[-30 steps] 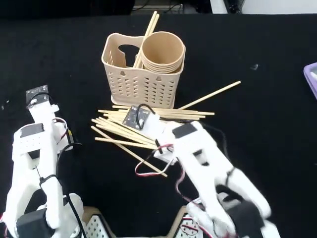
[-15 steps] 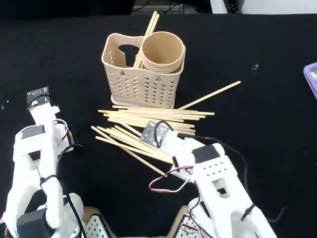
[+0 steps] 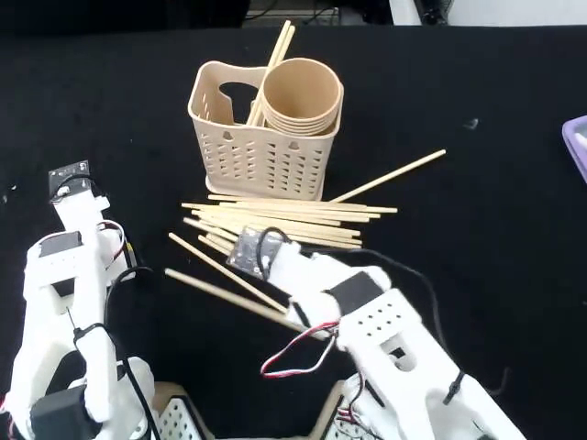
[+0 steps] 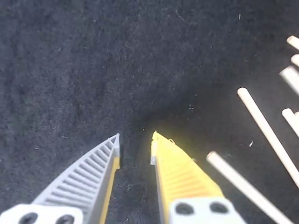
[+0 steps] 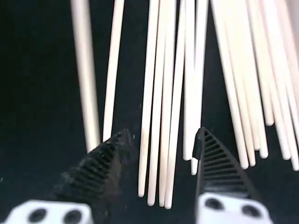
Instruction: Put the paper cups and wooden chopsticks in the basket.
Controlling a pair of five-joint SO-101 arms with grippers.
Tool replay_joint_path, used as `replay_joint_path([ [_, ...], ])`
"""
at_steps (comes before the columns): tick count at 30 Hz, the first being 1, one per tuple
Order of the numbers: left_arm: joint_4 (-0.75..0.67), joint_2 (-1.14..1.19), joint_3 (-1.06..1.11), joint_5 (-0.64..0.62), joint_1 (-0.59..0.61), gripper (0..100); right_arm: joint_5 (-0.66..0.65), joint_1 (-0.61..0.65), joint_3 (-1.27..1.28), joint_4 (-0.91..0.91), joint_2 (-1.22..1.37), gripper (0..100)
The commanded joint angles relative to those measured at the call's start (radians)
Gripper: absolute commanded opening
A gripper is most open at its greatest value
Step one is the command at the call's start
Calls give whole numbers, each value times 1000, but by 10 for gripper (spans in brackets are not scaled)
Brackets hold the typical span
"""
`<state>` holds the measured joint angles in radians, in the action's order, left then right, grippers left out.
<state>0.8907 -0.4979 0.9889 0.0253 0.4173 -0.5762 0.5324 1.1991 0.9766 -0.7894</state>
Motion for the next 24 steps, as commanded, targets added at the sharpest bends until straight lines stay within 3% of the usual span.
replay_joint_path([
  [1, -8, 0, -5, 11, 8, 120, 11, 20, -22, -87, 73, 235],
  [10, -8, 0, -5, 12, 8, 120, 11, 15, -220, -161, 527, 273],
  [13, -8, 0, -5, 12, 8, 120, 15, 15, -266, -155, 605, 152],
  [15, -8, 0, -5, 12, 8, 120, 17, 12, -269, -160, 595, 5],
  [24, -9, 0, -5, 12, 8, 120, 78, -169, -260, -57, 251, 10],
])
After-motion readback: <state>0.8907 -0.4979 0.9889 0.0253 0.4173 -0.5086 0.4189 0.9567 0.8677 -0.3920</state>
